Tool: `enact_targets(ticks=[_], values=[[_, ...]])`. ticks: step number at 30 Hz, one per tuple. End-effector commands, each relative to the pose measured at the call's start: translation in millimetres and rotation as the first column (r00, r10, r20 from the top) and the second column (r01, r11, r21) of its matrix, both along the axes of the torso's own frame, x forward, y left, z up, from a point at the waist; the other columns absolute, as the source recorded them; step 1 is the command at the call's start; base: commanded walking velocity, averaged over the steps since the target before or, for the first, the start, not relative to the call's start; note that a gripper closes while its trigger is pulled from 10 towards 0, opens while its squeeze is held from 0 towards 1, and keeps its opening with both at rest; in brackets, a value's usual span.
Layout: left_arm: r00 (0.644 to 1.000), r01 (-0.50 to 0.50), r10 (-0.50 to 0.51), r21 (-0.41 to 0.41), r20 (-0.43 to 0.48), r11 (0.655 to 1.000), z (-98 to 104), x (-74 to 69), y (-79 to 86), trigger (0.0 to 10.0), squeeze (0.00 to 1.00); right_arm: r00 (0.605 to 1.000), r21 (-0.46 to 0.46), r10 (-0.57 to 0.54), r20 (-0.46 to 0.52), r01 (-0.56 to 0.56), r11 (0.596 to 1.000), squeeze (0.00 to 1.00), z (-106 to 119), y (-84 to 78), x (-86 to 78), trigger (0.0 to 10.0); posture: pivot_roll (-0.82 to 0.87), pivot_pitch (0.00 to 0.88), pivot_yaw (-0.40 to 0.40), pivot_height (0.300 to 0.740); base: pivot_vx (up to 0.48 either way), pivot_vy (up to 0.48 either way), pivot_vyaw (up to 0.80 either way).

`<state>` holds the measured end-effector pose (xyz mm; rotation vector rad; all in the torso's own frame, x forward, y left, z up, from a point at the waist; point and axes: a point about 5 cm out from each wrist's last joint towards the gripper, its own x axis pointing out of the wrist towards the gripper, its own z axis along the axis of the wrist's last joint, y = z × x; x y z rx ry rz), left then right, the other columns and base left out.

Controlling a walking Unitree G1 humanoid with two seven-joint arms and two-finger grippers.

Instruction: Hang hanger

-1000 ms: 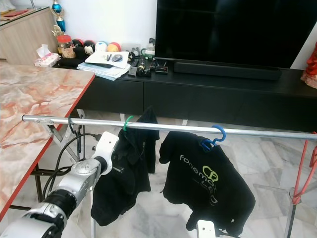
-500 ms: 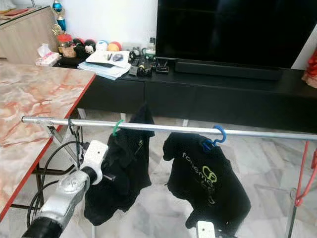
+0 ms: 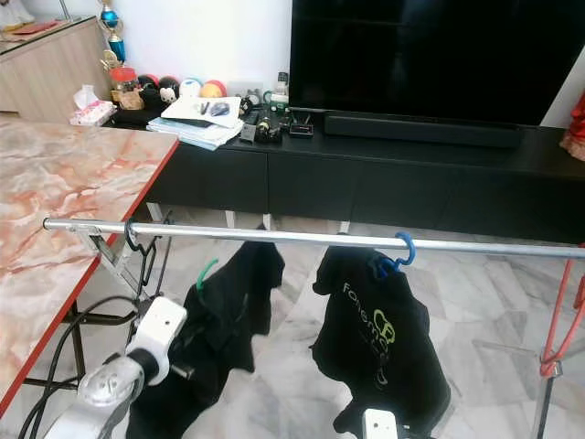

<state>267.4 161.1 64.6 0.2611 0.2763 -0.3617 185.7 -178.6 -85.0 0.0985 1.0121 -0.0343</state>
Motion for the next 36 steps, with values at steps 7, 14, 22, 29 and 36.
enact_targets(ticks=[7,14,22,29,36], values=[[0.995,-0.091,0.091,-0.012,0.032,0.996,6.5,-3.4,6.8,10.0,0.00,1.000,-0.002,-0.011,-0.007,0.011,1.000,0.00,-2.0,0.8,-4.1,10.0,0.15,0.000,0.021,0.740,0.000,0.000,0.00],[0.984,-0.181,0.181,-0.083,-0.009,0.980,1.5,-6.7,6.9,10.0,0.00,1.000,-0.009,-0.020,-0.004,0.020,1.000,0.00,-1.8,-0.4,-3.9,10.0,0.15,0.000,0.027,0.740,0.000,0.000,0.00],[0.983,-0.183,0.185,-0.097,0.003,0.978,2.7,-4.8,7.0,10.0,0.00,0.999,-0.015,-0.034,-0.002,0.034,0.999,0.00,-2.1,-2.1,-4.8,10.0,0.13,0.000,0.031,0.740,0.000,0.000,0.00],[0.981,-0.193,0.194,-0.098,-0.002,0.976,1.4,-7.1,8.4,10.0,0.00,0.999,-0.016,-0.035,0.002,0.035,0.999,0.00,-2.2,-3.1,-5.5,10.0,0.13,0.000,0.025,0.740,0.000,0.000,0.00],[0.982,-0.190,0.191,-0.103,-0.001,0.976,2.1,-5.8,9.1,10.0,0.00,1.000,-0.019,-0.029,0.004,0.030,0.999,0.00,-2.4,-2.4,-5.9,10.0,0.12,0.000,0.030,0.740,-0.071,0.000,0.00]])
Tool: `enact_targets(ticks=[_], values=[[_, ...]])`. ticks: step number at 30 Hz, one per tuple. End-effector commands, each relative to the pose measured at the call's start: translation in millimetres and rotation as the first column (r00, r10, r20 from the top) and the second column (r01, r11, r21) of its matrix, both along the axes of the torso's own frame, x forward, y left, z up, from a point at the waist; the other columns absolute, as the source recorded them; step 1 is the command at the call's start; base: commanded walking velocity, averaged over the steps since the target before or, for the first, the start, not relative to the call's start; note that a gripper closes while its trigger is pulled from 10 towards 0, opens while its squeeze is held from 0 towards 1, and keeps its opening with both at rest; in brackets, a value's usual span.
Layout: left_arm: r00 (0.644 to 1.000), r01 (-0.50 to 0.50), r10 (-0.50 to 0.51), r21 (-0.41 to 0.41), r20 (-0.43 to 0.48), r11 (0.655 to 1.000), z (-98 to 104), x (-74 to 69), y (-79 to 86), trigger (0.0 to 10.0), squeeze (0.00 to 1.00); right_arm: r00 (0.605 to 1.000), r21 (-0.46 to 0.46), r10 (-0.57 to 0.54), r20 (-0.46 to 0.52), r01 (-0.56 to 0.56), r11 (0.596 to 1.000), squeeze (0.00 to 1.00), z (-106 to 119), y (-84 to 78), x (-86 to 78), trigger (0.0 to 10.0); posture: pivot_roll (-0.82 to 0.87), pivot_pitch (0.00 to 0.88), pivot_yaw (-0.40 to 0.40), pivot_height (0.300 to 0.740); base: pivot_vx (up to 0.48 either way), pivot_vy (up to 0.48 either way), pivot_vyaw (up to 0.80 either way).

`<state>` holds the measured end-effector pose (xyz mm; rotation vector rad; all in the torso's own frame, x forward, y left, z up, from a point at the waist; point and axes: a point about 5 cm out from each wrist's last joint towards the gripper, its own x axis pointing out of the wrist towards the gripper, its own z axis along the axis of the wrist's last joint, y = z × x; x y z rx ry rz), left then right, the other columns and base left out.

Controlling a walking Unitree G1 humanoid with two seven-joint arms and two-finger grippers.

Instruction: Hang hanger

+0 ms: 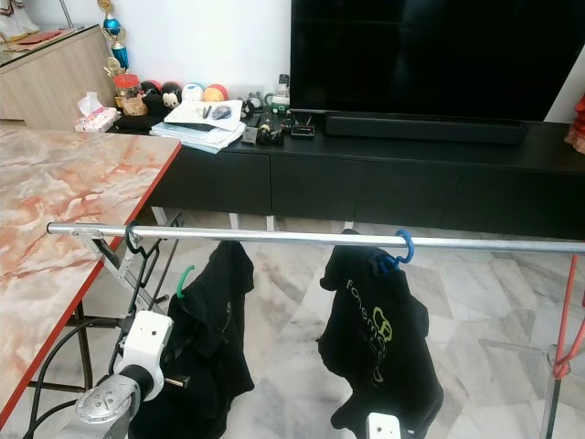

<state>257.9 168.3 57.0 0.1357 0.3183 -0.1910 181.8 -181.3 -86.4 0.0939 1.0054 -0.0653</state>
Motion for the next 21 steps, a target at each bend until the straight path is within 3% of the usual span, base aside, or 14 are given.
enact_targets(ticks=[1,21], values=[[0.999,-0.003,0.004,-0.008,0.049,1.000,10.0,4.3,1.9,10.0,0.00,1.000,0.001,-0.006,0.001,0.006,1.000,0.00,-0.9,0.6,-1.9,10.0,0.12,0.000,0.031,0.740,-0.247,0.000,0.00],[0.999,0.007,-0.007,-0.004,0.052,1.000,12.9,9.1,2.3,10.0,0.00,1.000,0.001,-0.010,0.002,0.010,1.000,0.00,-0.5,2.2,-0.6,10.0,0.12,0.000,0.037,0.740,-0.296,0.000,0.00]])
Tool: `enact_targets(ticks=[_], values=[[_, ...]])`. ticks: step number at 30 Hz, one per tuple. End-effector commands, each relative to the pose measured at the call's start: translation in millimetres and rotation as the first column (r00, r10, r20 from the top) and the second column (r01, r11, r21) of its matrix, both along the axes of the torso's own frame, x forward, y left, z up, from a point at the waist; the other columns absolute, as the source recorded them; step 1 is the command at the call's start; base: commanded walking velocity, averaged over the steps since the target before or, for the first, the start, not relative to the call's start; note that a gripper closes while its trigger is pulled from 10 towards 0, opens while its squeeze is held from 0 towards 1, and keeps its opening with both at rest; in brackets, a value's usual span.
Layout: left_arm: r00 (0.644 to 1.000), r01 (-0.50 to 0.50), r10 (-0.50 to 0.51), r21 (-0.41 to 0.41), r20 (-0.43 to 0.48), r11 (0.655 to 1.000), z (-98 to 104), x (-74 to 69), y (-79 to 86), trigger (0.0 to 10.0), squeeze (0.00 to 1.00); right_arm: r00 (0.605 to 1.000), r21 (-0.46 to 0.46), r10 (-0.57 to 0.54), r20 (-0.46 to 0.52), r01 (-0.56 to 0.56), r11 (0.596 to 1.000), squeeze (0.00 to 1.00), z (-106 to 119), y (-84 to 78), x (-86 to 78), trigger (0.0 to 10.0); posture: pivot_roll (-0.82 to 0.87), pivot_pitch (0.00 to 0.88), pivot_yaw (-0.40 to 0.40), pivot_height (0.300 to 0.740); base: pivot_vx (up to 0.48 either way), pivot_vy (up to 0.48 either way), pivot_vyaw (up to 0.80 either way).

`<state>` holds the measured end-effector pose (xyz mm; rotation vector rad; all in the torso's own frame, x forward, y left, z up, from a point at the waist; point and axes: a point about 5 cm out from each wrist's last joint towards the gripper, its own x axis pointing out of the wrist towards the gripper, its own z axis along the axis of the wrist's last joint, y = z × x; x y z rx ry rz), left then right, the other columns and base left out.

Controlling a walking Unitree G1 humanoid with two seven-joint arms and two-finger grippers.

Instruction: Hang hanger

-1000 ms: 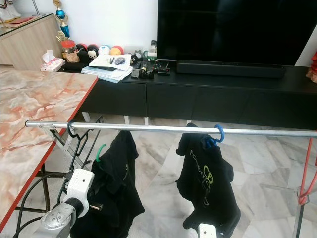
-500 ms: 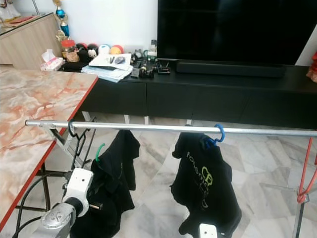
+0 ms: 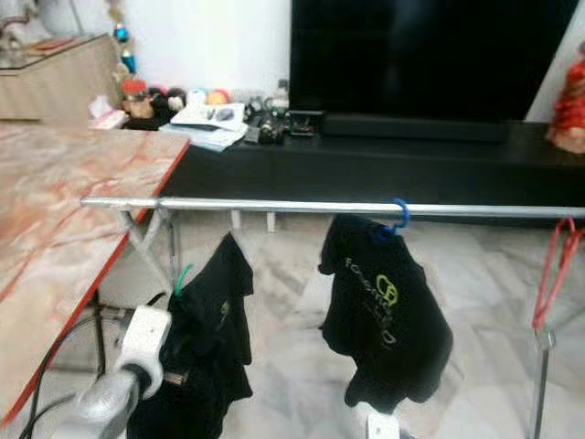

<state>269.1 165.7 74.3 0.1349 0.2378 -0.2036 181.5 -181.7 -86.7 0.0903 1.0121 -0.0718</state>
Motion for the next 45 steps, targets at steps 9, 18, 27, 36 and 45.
enact_targets(ticks=[9,18,27,36,45], values=[[1.000,-0.013,0.013,0.005,-0.023,1.000,-1.6,0.0,5.5,10.0,0.00,1.000,0.006,-0.009,0.015,0.008,1.000,0.00,0.7,2.2,1.6,10.0,0.13,0.000,0.032,0.740,-0.317,0.000,0.00],[1.000,-0.014,0.014,0.002,-0.022,1.000,0.2,1.8,6.1,10.0,0.00,1.000,0.005,-0.010,0.020,0.010,1.000,0.00,2.0,1.7,4.2,10.0,0.14,0.000,0.026,0.740,-0.315,0.000,0.00],[1.000,-0.010,0.010,0.008,-0.025,1.000,2.0,2.7,8.5,10.0,0.00,0.999,0.009,-0.016,0.028,0.016,1.000,0.00,3.1,2.4,6.6,10.0,0.15,0.000,0.032,0.740,-0.317,0.000,0.00],[0.999,0.016,-0.015,0.014,-0.037,1.000,3.8,2.5,6.6,10.0,0.00,0.998,-0.003,0.024,0.061,-0.023,1.000,0.00,5.8,2.2,11.1,10.0,0.17,0.000,0.025,0.740,-0.318,0.000,0.00],[0.996,0.051,-0.048,0.047,-0.072,0.998,6.0,5.4,4.7,10.0,0.00,0.982,-0.036,0.130,0.140,-0.126,0.991,0.00,11.9,2.4,19.3,10.0,0.17,0.002,0.019,0.740,-0.067,0.000,0.00]])
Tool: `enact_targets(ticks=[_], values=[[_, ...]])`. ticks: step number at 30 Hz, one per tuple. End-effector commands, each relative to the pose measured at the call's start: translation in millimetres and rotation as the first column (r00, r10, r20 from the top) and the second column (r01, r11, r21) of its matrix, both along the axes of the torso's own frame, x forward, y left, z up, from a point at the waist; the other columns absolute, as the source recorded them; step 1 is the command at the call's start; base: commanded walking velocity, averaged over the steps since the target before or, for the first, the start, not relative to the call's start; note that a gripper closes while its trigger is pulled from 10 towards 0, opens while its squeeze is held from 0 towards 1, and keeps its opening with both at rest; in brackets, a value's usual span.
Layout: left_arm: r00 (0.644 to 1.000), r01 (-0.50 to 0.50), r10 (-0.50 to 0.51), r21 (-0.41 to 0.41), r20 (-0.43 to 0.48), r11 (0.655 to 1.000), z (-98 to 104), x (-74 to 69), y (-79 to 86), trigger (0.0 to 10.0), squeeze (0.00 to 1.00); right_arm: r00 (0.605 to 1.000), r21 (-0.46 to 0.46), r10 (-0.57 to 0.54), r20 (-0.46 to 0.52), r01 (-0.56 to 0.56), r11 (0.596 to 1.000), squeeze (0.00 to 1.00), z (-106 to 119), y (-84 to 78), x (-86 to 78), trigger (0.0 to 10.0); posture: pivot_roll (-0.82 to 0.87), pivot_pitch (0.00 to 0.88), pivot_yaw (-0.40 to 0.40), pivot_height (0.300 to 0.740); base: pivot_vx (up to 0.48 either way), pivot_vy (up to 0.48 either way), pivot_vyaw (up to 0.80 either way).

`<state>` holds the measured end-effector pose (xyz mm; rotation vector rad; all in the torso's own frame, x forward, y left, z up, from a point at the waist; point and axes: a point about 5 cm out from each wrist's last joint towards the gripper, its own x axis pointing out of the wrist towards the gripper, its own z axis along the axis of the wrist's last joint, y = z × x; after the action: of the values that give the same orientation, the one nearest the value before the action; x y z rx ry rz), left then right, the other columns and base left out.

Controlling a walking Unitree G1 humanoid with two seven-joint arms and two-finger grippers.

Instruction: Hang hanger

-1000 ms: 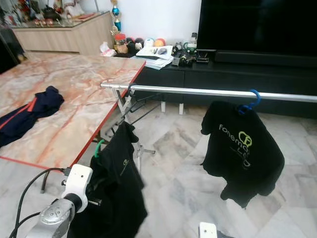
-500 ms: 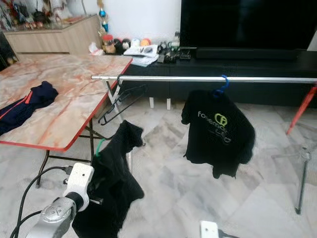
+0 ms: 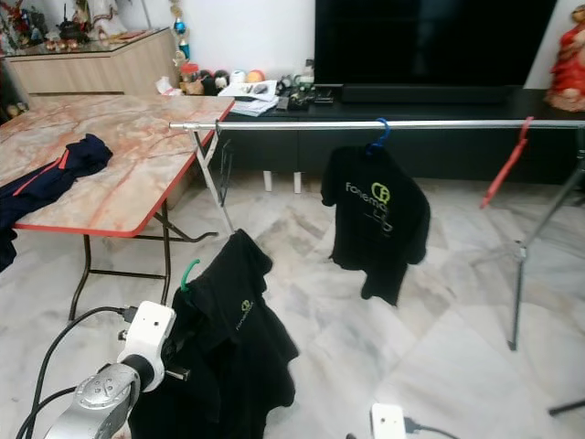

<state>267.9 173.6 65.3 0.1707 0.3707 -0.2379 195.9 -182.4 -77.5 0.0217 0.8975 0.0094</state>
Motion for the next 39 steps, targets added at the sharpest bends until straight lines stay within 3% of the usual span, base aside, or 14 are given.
enact_targets(ticks=[1,9,11,18,20,27,29,30,31,32,35,39], values=[[0.998,0.032,-0.031,-0.006,0.057,0.999,17.5,6.9,-4.4,10.0,0.00,0.997,-0.009,0.058,0.042,-0.057,0.998,0.00,4.0,3.6,6.4,10.0,0.17,0.005,0.018,0.740,0.000,0.000,0.00],[0.986,0.165,-0.164,-0.008,0.035,0.986,39.1,12.6,-19.0,10.0,0.00,0.958,0.043,0.241,0.153,-0.250,0.967,0.00,12.3,15.0,14.0,10.0,0.18,0.015,0.017,0.740,0.000,0.000,0.00],[0.979,0.202,-0.202,-0.006,0.030,0.979,46.1,14.6,-25.2,10.0,0.00,0.938,0.103,0.294,0.181,-0.316,0.943,0.00,14.1,21.4,14.0,10.0,0.18,0.016,0.018,0.740,0.000,0.000,0.00],[0.944,0.330,-0.330,-0.014,0.029,0.944,62.8,13.5,-45.2,10.0,0.00,0.874,0.137,0.430,0.227,-0.466,0.874,0.00,17.6,31.3,13.1,10.0,0.18,0.023,0.019,0.740,0.000,0.000,0.00],[0.923,0.384,-0.383,-0.027,0.031,0.923,70.8,13.0,-56.1,10.0,0.00,0.828,0.131,0.497,0.261,-0.540,0.831,0.00,20.3,35.8,12.9,10.0,0.18,0.024,0.019,0.740,0.000,0.000,0.00],[0.897,0.442,-0.440,-0.039,0.035,0.896,80.5,13.4,-71.6,10.0,0.00,0.797,0.104,0.505,0.331,-0.562,0.820,0.00,25.9,36.2,15.3,10.0,0.18,0.024,0.017,0.740,0.000,0.000,0.00],[0.885,0.465,-0.464,-0.042,0.034,0.884,82.9,12.0,-77.2,10.0,0.00,0.627,0.028,0.485,0.610,-0.629,0.777,0.00,82.8,53.3,75.5,10.0,0.18,0.026,0.017,0.740,0.000,0.000,0.00],[0.885,0.465,-0.464,-0.042,0.034,0.884,82.9,12.0,-77.2,10.0,0.00,0.627,0.028,0.485,0.610,-0.629,0.777,0.00,82.8,53.3,75.5,10.0,0.18,0.026,0.017,0.740,0.000,0.000,0.00],[0.881,0.473,-0.471,-0.045,0.033,0.880,83.7,11.2,-79.3,10.0,0.00,0.550,-0.032,0.472,0.688,-0.627,0.778,0.00,106.7,57.7,94.5,10.0,0.18,0.026,0.017,0.740,0.000,0.000,0.00],[0.878,0.479,-0.478,-0.048,0.033,0.877,84.0,10.3,-81.7,10.0,0.00,0.504,-0.070,0.457,0.733,-0.612,0.788,0.00,121.8,60.5,105.1,10.0,0.18,0.025,0.016,0.740,0.000,0.000,0.00],[0.873,0.488,-0.487,-0.054,0.032,0.871,84.3,8.9,-85.2,10.0,0.00,0.494,-0.086,0.438,0.751,-0.584,0.807,0.00,127.1,61.0,109.0,10.0,0.18,0.025,0.014,0.740,0.000,0.000,0.00],[0.859,0.511,-0.510,-0.067,0.035,0.857,86.0,6.6,-94.4,10.0,0.00,0.526,-0.013,0.398,0.752,-0.591,0.806,0.00,125.4,65.8,110.1,10.0,0.18,0.023,0.013,0.740,0.000,0.000,0.00]])
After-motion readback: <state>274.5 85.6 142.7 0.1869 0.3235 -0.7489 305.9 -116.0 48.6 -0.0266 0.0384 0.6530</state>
